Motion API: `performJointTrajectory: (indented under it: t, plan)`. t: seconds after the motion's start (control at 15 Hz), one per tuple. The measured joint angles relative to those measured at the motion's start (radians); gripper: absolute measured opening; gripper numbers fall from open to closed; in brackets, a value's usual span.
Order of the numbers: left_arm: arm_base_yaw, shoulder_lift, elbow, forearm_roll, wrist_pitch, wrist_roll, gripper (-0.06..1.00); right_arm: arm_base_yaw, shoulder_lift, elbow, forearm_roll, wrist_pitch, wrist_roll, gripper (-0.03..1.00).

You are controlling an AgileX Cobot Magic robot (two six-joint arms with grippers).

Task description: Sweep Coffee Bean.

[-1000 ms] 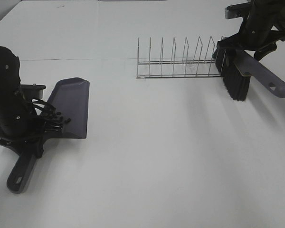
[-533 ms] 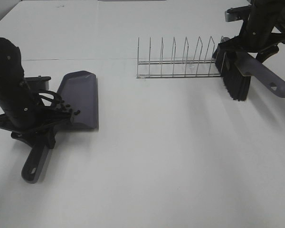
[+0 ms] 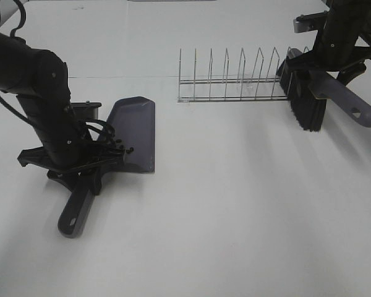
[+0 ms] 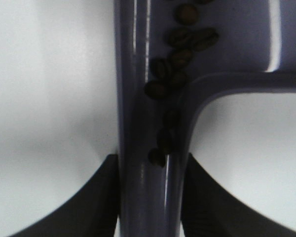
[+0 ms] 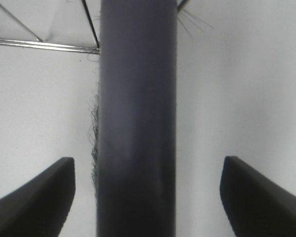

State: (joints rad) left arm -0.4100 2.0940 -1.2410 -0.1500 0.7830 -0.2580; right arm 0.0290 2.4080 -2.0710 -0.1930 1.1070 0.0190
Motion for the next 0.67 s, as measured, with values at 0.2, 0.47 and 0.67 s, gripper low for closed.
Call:
performJointTrajectory:
  t: [0.2,0.47,0.67]
  plan:
    - [0.0,0.0,-0.041,0.003,0.045,-0.033,0.61,0.0,0.0,0.0,0.0,0.031,0.0,0.76]
    - [0.0,-0.04,-0.135,0.047,0.133,-0.033,0.71,0.0,-0.058,0.0,0.007,0.049,0.002,0.76]
    - [0.0,-0.191,-0.157,0.15,0.233,-0.041,0.71,0.0,-0.159,0.0,0.023,0.103,0.003,0.76]
